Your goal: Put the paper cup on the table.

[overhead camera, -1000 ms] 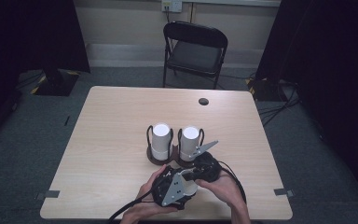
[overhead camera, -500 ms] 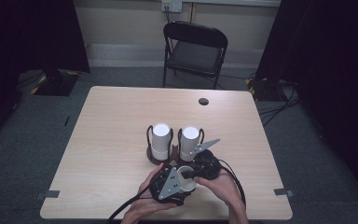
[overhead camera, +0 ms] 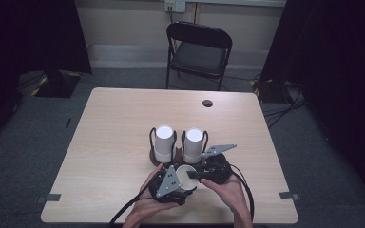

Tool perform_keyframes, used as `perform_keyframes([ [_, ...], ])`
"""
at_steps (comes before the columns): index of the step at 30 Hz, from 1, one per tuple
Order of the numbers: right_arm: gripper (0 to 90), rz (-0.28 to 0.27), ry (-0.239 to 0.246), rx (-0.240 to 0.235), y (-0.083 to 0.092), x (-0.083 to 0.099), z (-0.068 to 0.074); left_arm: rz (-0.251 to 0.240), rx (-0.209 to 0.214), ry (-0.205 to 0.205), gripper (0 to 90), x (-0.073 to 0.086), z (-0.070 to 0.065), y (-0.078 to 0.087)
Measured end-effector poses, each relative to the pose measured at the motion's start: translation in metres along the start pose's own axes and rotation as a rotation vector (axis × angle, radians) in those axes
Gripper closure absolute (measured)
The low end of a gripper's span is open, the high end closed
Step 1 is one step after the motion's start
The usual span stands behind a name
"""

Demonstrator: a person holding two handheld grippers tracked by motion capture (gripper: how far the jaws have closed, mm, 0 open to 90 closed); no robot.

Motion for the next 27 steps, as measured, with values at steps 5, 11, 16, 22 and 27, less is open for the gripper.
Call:
perform_keyframes([
  [5, 58.6, -0.068, -0.021, 0.022, 0.004, 0.002, 0.000, -0.014, -0.015, 0.020, 23.1, 0.003, 0.004, 0.005],
  [11, 54.1, -0.137, -0.056, 0.040, 0.011, 0.005, -0.003, -0.014, -0.038, 0.043, 23.0, 0.006, 0.003, 0.011],
  [16, 51.1, -0.230, -0.081, 0.071, 0.021, 0.007, -0.006, -0.040, -0.058, 0.060, 22.9, 0.006, 0.006, 0.016],
  [22, 46.9, -0.277, -0.096, 0.107, 0.027, 0.015, -0.010, -0.074, -0.071, 0.104, 22.9, 0.009, 0.013, 0.025],
  [27, 42.4, -0.308, -0.122, 0.150, 0.029, 0.028, -0.014, -0.098, -0.090, 0.122, 23.0, 0.013, 0.018, 0.034],
])
Point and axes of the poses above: each handheld gripper's, and its own axes: y roughly backward along the jaws, x roughly out of its underside, z roughly to its left, the point moved 1 cm from there along -y, roughly forward along the jaws, and after that the axes turned 10 degrees about x, right-handed, at the moved point
